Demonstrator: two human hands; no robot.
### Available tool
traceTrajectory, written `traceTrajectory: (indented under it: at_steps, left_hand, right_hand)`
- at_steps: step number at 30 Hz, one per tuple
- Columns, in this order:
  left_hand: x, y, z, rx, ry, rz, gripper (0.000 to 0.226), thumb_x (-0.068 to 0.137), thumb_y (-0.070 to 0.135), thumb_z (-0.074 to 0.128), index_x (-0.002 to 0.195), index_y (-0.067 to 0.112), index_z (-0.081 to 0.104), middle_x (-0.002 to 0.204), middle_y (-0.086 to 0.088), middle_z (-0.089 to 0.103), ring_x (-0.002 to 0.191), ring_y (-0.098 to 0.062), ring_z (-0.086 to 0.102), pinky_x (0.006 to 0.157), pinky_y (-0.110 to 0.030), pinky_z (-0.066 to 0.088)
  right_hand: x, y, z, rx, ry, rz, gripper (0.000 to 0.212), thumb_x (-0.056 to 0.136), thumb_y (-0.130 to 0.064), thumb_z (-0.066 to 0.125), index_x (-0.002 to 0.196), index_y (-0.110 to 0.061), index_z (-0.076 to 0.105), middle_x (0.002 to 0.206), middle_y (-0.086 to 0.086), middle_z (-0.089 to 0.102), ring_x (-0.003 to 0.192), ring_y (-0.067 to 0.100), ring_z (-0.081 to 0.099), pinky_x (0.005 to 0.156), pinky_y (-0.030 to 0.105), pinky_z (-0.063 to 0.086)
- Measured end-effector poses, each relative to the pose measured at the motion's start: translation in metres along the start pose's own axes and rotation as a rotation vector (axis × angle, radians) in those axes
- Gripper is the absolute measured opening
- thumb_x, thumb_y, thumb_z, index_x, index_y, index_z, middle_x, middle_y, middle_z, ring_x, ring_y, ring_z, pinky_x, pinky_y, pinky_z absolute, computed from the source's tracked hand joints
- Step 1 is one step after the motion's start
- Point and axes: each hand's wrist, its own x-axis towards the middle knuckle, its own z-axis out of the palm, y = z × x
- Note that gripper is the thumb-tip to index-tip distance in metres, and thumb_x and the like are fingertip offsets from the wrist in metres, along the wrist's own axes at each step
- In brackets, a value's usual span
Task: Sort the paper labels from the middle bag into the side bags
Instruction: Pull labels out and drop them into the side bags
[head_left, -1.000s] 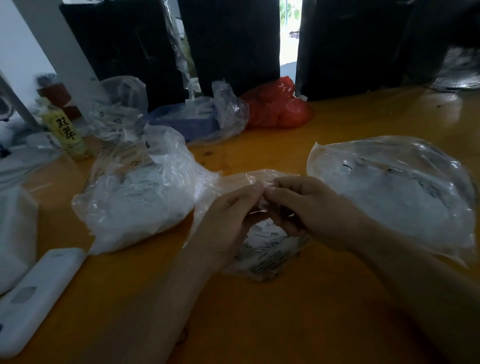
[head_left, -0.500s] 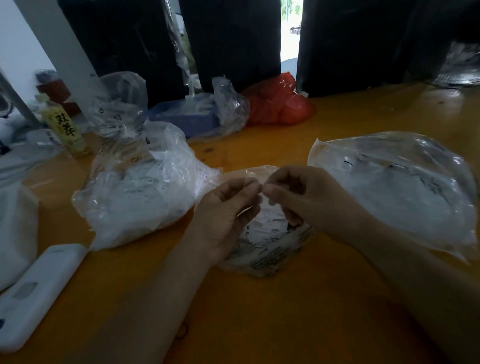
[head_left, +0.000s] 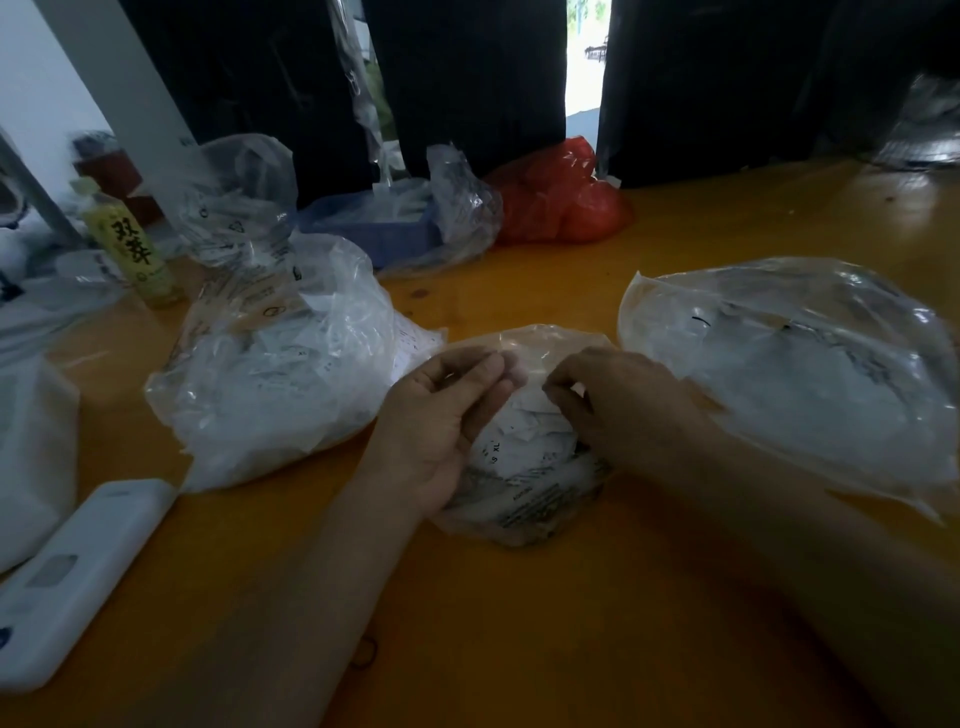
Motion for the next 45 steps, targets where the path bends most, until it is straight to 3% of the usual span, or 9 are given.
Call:
traceTrajectory:
  at_steps: [3, 6, 12, 15, 19, 23, 32, 36, 45]
  left_hand:
    - [0.002, 0.002, -0.001, -0.108, -0.005, 0.004, 0.024, 0.076, 0.002, 0.074, 0.099, -0.002, 0.071, 0.099, -0.019, 0.080, 0.092, -0.026, 0.080, 0.071, -0.020, 0.062]
    - [0.002, 0.003, 0.000, -0.155, -0.033, -0.007, 0.021, 0.076, -0.001, 0.074, 0.097, -0.002, 0.072, 0.096, -0.019, 0.079, 0.094, -0.027, 0.080, 0.074, -0.021, 0.063]
    - [0.001, 0.006, -0.001, -0.158, -0.016, -0.006, 0.028, 0.076, 0.001, 0.076, 0.104, -0.003, 0.075, 0.100, -0.021, 0.078, 0.093, -0.026, 0.080, 0.072, -0.022, 0.063]
    - [0.000, 0.007, -0.001, -0.132, -0.004, -0.015, 0.029, 0.078, 0.005, 0.076, 0.106, -0.001, 0.074, 0.098, -0.017, 0.080, 0.092, -0.025, 0.080, 0.066, -0.021, 0.063]
    - [0.000, 0.007, -0.001, -0.126, -0.010, -0.023, 0.027, 0.077, 0.006, 0.076, 0.103, -0.001, 0.073, 0.099, -0.017, 0.080, 0.093, -0.026, 0.080, 0.064, -0.018, 0.061]
    - [0.001, 0.005, -0.001, -0.122, -0.028, -0.020, 0.027, 0.077, 0.003, 0.076, 0.103, -0.003, 0.072, 0.098, -0.018, 0.080, 0.094, -0.027, 0.080, 0.070, -0.021, 0.062]
    - [0.002, 0.001, -0.001, -0.080, -0.021, -0.002, 0.019, 0.077, 0.004, 0.078, 0.096, 0.000, 0.081, 0.101, -0.021, 0.079, 0.092, -0.029, 0.080, 0.072, -0.023, 0.063]
    - [0.002, 0.002, -0.002, -0.084, -0.032, -0.002, 0.024, 0.079, 0.004, 0.077, 0.102, -0.002, 0.078, 0.104, -0.020, 0.079, 0.094, -0.029, 0.080, 0.074, -0.024, 0.063]
    - [0.003, 0.001, -0.002, -0.068, -0.033, 0.003, 0.022, 0.078, 0.007, 0.079, 0.099, 0.000, 0.081, 0.106, -0.019, 0.079, 0.098, -0.029, 0.079, 0.077, -0.025, 0.063]
  right_hand:
    - [0.003, 0.001, 0.007, -0.111, -0.093, -0.002, 0.034, 0.101, -0.030, 0.054, 0.134, -0.026, 0.060, 0.138, 0.000, 0.055, 0.121, 0.020, 0.055, 0.098, 0.034, 0.044]
    - [0.002, -0.001, 0.011, -0.190, -0.177, -0.011, 0.038, 0.102, -0.040, 0.050, 0.136, -0.026, 0.058, 0.140, 0.004, 0.045, 0.123, 0.025, 0.049, 0.101, 0.039, 0.046]
    - [0.002, -0.002, 0.005, -0.038, -0.050, 0.036, 0.018, 0.098, -0.035, 0.061, 0.105, -0.025, 0.074, 0.112, -0.005, 0.055, 0.092, 0.007, 0.052, 0.078, 0.023, 0.044]
    - [0.003, 0.002, -0.005, 0.297, 0.064, 0.201, 0.013, 0.099, -0.035, 0.060, 0.093, -0.029, 0.068, 0.089, -0.018, 0.063, 0.070, -0.002, 0.057, 0.059, 0.011, 0.039]
    - [0.003, 0.005, -0.017, 0.774, 0.154, 0.403, 0.017, 0.101, -0.029, 0.060, 0.090, -0.020, 0.069, 0.061, 0.000, 0.068, 0.046, 0.004, 0.058, 0.045, 0.011, 0.043]
    - [0.002, 0.003, -0.019, 1.082, 0.131, 0.423, 0.006, 0.096, -0.015, 0.067, 0.098, -0.010, 0.070, 0.079, 0.009, 0.074, 0.063, 0.015, 0.067, 0.060, 0.023, 0.055]
    - [0.003, 0.007, -0.020, 1.223, 0.179, 0.308, 0.012, 0.092, -0.009, 0.070, 0.104, -0.010, 0.067, 0.097, 0.005, 0.077, 0.094, 0.022, 0.075, 0.079, 0.031, 0.061]
    - [0.002, 0.006, -0.023, 1.226, 0.186, 0.242, 0.013, 0.092, -0.010, 0.070, 0.105, -0.014, 0.070, 0.099, 0.007, 0.077, 0.096, 0.023, 0.075, 0.082, 0.032, 0.061]
    - [-0.003, -0.006, -0.026, 1.265, 0.280, 0.196, 0.020, 0.090, -0.009, 0.073, 0.102, 0.001, 0.061, 0.091, 0.013, 0.077, 0.089, 0.027, 0.076, 0.078, 0.029, 0.060]
